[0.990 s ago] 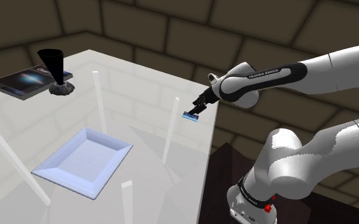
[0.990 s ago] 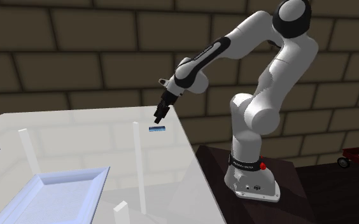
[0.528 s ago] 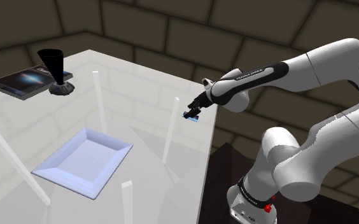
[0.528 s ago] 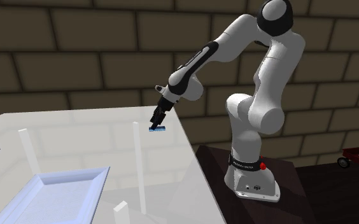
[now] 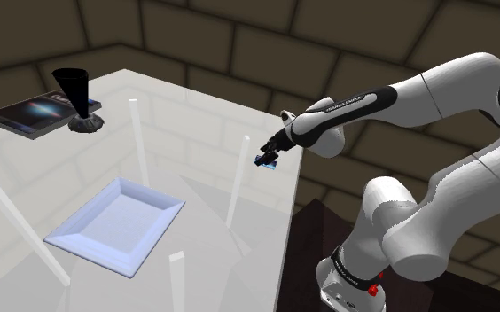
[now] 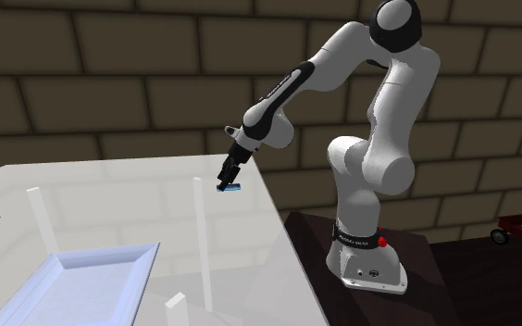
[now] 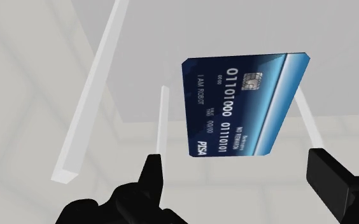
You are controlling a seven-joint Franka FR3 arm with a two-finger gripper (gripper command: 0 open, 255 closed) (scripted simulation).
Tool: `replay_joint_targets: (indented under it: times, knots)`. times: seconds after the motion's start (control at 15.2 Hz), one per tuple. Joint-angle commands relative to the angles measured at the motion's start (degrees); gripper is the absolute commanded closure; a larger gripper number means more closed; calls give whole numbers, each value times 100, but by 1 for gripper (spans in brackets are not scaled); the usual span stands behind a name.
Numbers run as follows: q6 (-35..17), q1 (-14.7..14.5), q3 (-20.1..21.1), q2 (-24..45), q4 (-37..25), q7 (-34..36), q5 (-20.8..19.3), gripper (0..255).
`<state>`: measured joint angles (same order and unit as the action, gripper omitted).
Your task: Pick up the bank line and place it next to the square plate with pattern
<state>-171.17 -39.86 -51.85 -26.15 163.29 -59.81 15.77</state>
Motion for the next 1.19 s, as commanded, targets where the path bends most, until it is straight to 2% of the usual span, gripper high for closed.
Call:
replay_joint_targets:
  times: [0.0, 0.59, 0.86, 1.12]
  knots:
    - [0, 0, 0, 0, 0, 0, 0, 255]
    - [-1, -2, -2, 1, 0, -1, 1, 255]
    - [400, 652, 634, -184, -59, 332, -258, 255]
    - [794, 1130, 1105, -396, -147, 631, -490, 255]
